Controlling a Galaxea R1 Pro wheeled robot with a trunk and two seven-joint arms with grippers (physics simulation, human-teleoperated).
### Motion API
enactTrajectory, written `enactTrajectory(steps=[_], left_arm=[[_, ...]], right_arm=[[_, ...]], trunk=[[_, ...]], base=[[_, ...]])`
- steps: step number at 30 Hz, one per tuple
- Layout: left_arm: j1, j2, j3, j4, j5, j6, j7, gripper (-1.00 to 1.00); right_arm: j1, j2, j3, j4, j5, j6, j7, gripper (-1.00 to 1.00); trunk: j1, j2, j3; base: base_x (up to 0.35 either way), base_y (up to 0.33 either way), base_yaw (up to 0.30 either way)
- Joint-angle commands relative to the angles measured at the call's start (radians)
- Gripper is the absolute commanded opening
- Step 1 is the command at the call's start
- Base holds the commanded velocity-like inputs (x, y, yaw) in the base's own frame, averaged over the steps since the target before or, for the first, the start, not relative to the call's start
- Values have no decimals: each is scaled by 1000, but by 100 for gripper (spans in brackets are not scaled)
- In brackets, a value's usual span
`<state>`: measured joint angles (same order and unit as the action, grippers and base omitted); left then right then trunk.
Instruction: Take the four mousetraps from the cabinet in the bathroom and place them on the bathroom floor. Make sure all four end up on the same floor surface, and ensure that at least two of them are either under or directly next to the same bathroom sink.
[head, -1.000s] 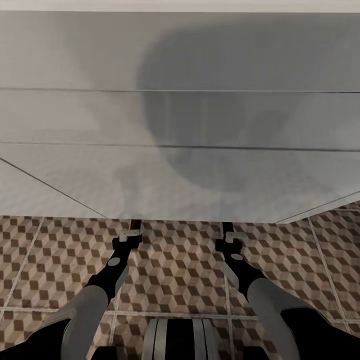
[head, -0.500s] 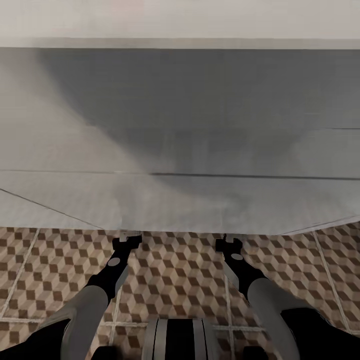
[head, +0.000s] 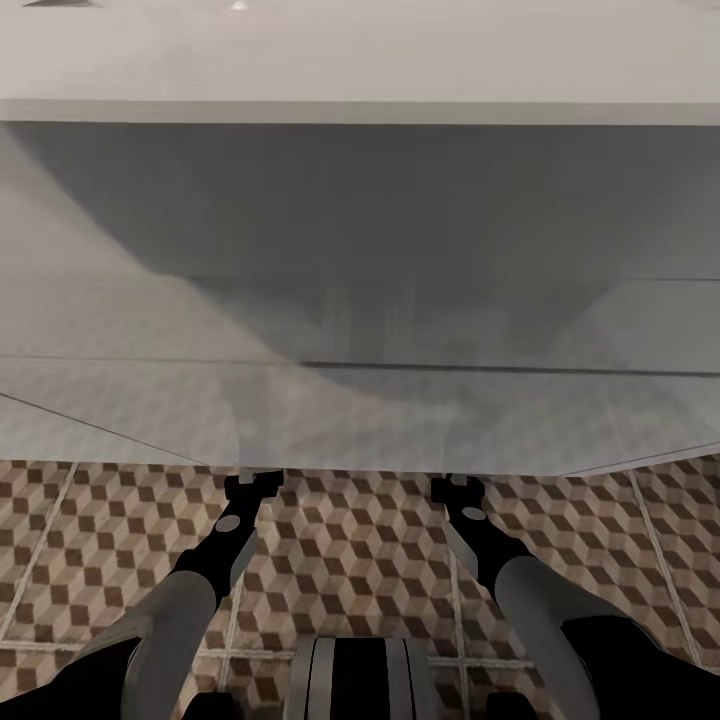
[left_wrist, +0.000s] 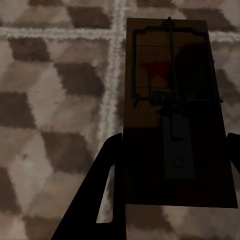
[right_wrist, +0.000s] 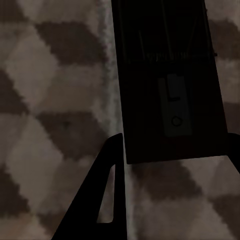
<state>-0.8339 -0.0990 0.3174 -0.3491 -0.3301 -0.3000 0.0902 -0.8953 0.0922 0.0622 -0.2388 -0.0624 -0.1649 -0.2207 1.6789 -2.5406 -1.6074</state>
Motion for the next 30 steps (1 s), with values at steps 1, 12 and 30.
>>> enactTrajectory(steps=[1,12,30], left_arm=[[-1,-1,5,1,-12,-4,6,-100],[-1,-1,4,1,-12,-4,6,-100],[1,3,4,78,-12,5,4,-100]], right_arm=[[-1,0,7,1,-8,-4,-5,-100],[-1,0,7,1,-10,-3,-5,-100],[0,0,7,45,-12,4,-5,-100]], trunk=[[0,0,0],[0,0,0],[0,0,0]], base=[[1,0,0],[0,0,0],[0,0,0]])
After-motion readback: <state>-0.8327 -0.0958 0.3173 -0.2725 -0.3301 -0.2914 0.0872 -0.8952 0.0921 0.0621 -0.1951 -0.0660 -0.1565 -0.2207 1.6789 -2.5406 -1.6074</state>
